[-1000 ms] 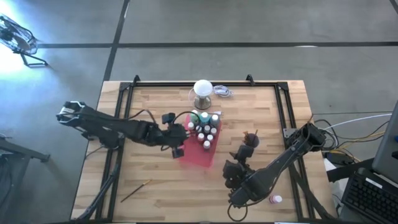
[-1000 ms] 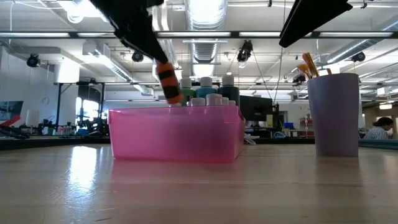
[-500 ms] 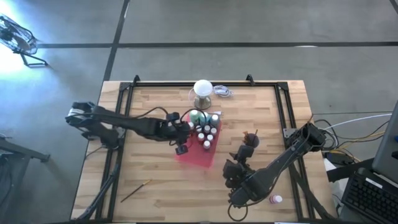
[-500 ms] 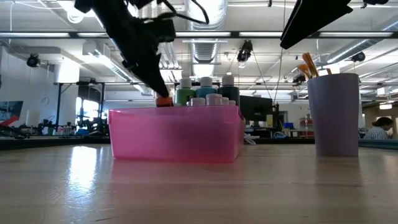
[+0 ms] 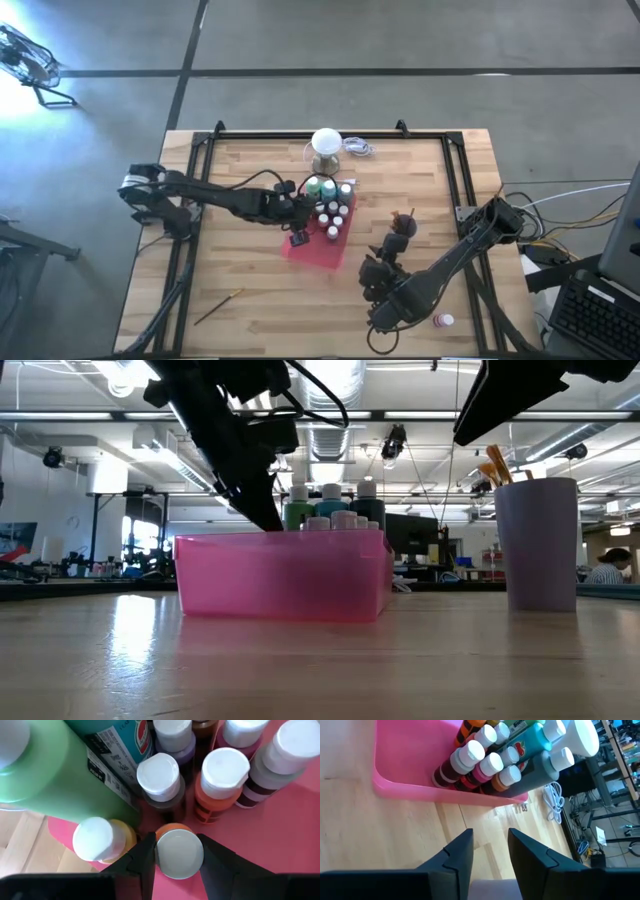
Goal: Pick & Place Paint Supplies
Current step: Put the small orange paint bottle into the red bin
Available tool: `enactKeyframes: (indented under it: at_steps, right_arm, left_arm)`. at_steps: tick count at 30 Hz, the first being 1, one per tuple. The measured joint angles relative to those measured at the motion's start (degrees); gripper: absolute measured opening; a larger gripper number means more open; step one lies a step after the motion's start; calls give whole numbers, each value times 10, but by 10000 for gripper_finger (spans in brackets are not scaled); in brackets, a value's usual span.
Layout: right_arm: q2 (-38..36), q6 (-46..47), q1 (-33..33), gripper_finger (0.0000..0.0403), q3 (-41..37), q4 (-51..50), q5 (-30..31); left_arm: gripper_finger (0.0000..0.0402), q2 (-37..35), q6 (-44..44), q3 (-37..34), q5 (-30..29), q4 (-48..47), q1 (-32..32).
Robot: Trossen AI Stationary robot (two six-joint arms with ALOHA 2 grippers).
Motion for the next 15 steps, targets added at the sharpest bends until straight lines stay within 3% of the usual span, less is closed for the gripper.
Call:
enactKeyframes:
  at_steps: [15]
  right_arm:
    - [0,15,0,95,-12,1,0]
  left_arm:
    - [145,1,31,0,9,9,2]
